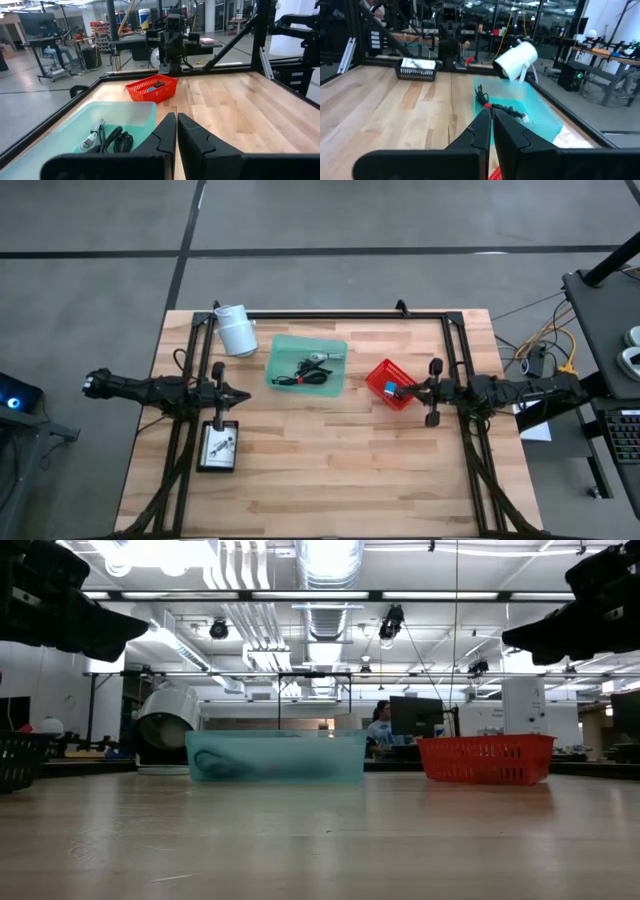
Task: Pick and place items into bin
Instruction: Return to Home Position
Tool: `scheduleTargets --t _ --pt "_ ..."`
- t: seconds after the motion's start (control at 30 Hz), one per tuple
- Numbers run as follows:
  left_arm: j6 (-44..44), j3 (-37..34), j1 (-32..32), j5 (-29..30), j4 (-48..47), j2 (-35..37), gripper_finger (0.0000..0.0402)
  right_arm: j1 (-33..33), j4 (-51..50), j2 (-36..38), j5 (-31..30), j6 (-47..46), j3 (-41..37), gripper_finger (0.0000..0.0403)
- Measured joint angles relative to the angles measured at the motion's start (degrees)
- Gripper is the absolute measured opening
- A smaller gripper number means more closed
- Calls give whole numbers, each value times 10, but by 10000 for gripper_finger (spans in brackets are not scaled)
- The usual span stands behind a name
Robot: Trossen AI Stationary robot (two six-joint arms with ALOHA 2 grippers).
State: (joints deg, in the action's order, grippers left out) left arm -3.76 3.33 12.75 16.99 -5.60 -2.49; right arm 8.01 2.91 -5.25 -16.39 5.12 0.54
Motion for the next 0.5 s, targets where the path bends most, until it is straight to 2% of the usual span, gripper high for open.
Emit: scheduleTargets --t 0.13,0.33,0.5 --pt "3 7 0 0 -28 6 0 0 -10 18 -3 10 4 9" --pt "18 9 0 -2 -41 9 0 0 -83 40 -3 -22 27 9" --pt "19 9 0 -3 -42 9 0 0 -81 49 -1 -30 27 9"
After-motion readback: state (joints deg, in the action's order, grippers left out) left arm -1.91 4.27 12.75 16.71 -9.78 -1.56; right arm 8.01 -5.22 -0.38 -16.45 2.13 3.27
